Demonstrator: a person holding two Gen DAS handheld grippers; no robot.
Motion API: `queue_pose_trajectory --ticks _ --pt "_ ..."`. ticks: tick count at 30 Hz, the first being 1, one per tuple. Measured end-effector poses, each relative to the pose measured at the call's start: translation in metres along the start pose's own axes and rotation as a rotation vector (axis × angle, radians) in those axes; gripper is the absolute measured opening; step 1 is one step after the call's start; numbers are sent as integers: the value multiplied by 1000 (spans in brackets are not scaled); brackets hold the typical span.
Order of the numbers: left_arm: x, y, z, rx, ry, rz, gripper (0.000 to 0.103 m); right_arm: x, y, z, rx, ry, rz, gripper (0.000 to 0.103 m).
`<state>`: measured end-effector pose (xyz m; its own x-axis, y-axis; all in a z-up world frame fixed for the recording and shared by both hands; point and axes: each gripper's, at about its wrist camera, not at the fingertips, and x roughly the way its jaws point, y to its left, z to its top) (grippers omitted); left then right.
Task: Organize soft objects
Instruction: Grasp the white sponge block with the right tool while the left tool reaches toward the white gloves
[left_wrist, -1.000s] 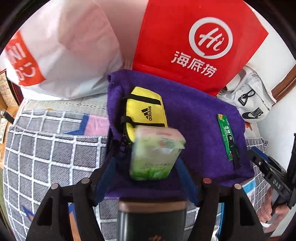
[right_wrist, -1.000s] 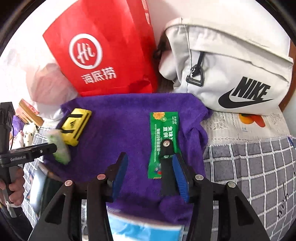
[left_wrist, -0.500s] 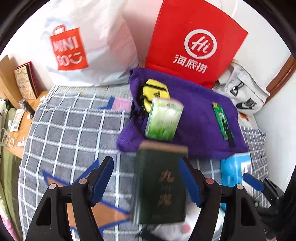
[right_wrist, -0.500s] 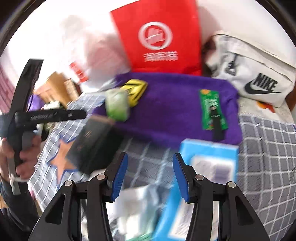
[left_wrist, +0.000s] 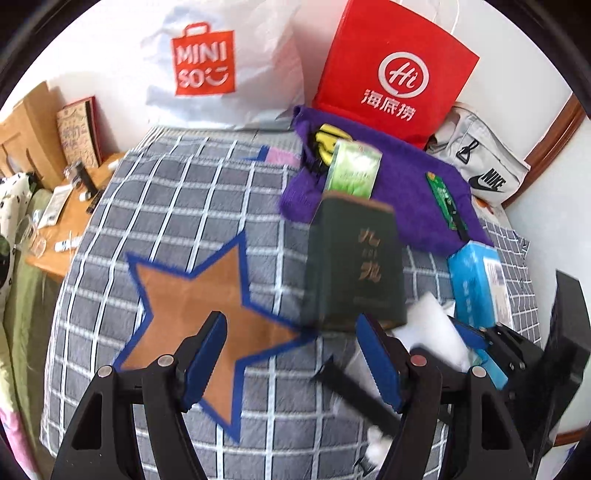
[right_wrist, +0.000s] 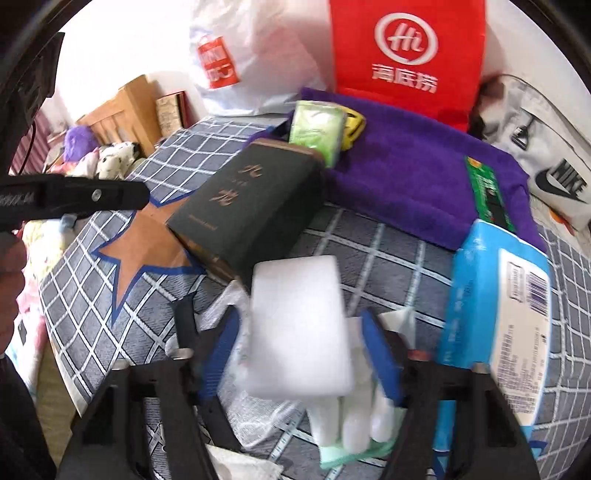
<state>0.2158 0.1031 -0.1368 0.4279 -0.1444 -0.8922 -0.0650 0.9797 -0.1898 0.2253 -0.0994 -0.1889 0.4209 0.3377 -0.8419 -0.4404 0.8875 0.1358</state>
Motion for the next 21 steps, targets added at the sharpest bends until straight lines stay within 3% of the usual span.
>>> queue_pose_trajectory --ticks 2,11,16,21 --pt "0 4 -9 -12 7 -6 71 4 2 -2 -1 12 -2 49" --pt "14 -6 -52 -26 72 -61 71 -64 -7 -23 74 -157 26 49" --pt "21 -31 -75 24 98 -44 71 -87 -26 -59 169 -176 43 49" --pt "27 -45 -96 4 110 -39 70 -95 -37 -90 183 -169 31 49"
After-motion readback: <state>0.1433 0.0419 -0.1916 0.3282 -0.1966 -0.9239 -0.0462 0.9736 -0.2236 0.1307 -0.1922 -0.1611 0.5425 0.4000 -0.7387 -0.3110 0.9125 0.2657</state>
